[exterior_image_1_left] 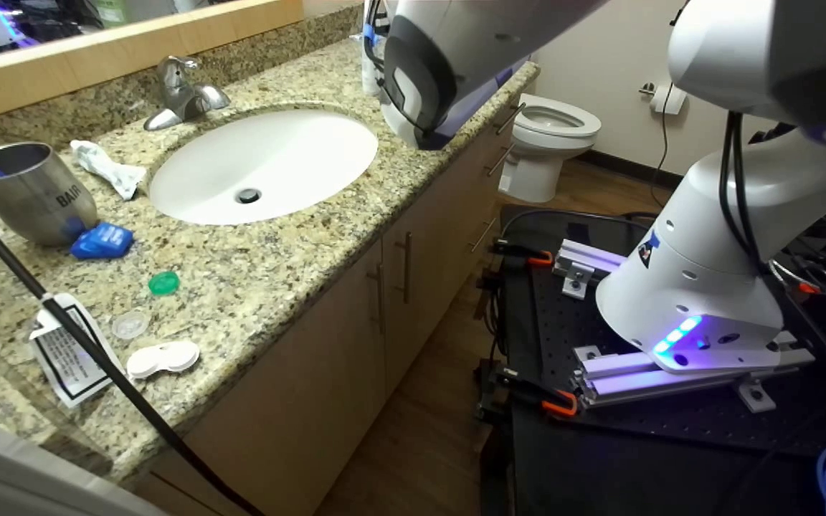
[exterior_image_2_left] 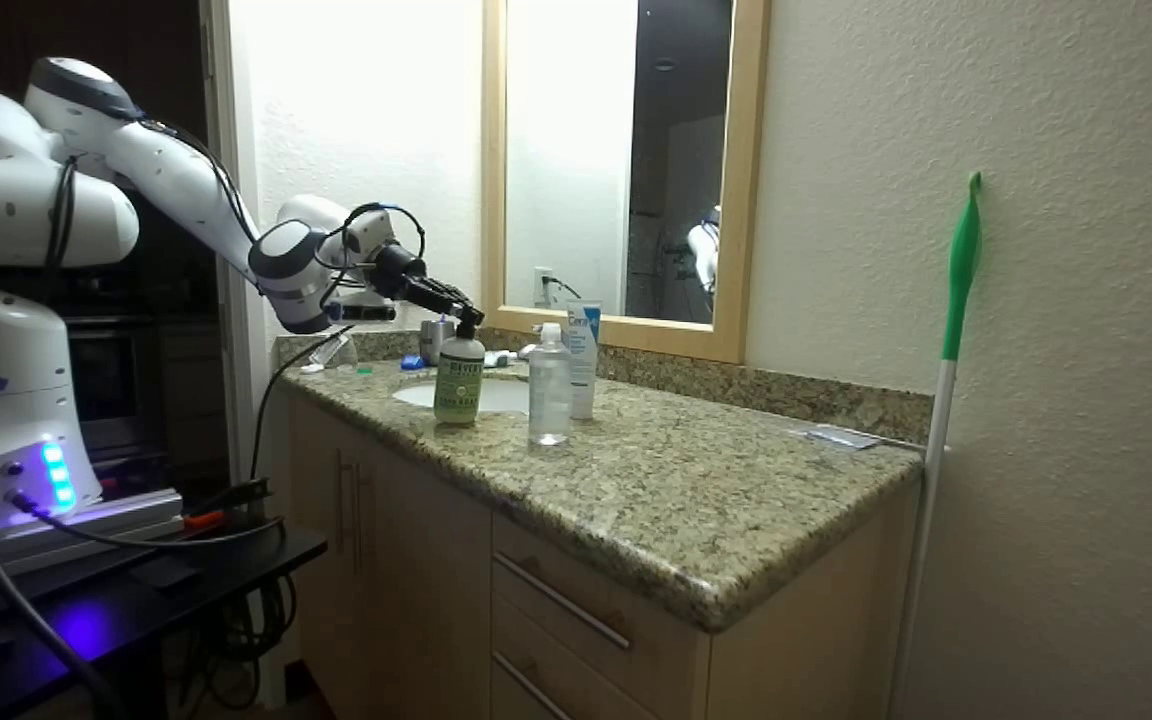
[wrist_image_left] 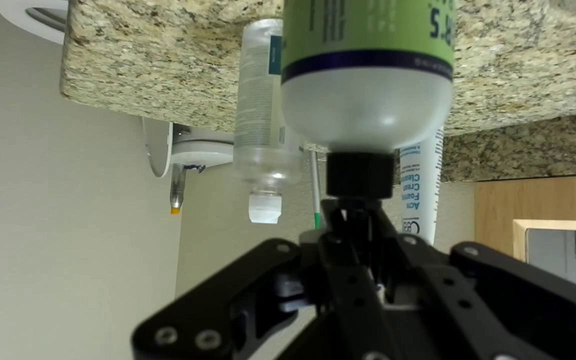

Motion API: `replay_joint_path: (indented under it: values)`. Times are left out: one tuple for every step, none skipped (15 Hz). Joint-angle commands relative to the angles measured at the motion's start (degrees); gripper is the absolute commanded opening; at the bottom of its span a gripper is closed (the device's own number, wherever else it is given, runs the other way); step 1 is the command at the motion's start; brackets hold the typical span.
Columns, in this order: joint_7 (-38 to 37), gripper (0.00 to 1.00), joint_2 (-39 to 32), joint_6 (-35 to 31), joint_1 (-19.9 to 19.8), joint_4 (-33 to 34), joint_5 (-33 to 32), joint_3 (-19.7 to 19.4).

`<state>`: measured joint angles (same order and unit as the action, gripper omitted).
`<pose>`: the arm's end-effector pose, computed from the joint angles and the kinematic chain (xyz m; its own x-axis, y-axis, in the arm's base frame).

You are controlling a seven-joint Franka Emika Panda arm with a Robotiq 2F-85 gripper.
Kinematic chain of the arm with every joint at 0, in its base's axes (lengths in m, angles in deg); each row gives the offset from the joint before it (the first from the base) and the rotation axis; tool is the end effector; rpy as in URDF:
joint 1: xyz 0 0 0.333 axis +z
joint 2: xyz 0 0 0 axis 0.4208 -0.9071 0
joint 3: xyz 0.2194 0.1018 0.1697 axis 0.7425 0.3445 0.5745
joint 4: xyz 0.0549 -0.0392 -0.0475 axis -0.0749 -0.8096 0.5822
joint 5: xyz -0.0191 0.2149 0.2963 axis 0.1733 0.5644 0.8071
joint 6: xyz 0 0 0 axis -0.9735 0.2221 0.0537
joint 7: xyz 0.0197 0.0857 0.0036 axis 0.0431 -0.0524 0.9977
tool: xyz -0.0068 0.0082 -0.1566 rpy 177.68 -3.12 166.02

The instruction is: Move the green bottle to the back egde of the counter

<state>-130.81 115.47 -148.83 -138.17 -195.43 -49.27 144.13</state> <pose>0.3662 -0.2529 0.2799 0.1423 -0.4113 0.9003 -0.9797 -0.1885 0.0687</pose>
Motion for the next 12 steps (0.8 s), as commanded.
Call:
replay_joint_path:
  values:
    - [0.6,0.46,-0.5,4.9,2.5,-1.6,-4.1,-1.8]
    - [0.8,0.54,-0.9,6.8,3.0,-1.7,-5.6,-2.3]
    - [2.0,0.61,-3.1,9.0,3.8,-1.7,-7.8,-3.5]
    - [2.4,0.69,-5.0,11.2,4.5,-1.7,-9.7,-4.4]
    - [2.8,0.75,-6.0,13.3,5.3,-1.5,-11.7,-5.6]
    - [3.3,0.83,-7.1,15.5,6.2,-1.4,-13.3,-7.1]
    - [3.4,0.89,-8.1,17.8,7.2,-1.3,-14.5,-8.5]
    - [3.4,0.96,-9.1,19.6,8.0,-1.1,-15.5,-9.6]
    - [8.6,0.99,-13.0,18.9,6.6,-0.9,-18.0,-16.4]
    - [8.7,1.0,-12.8,21.9,8.6,-0.3,-18.7,-19.3]
    - [8.8,1.0,-12.5,23.1,9.4,0.9,-19.3,-22.5]
    - [8.7,1.0,-12.0,24.9,10.4,1.9,-20.0,-25.2]
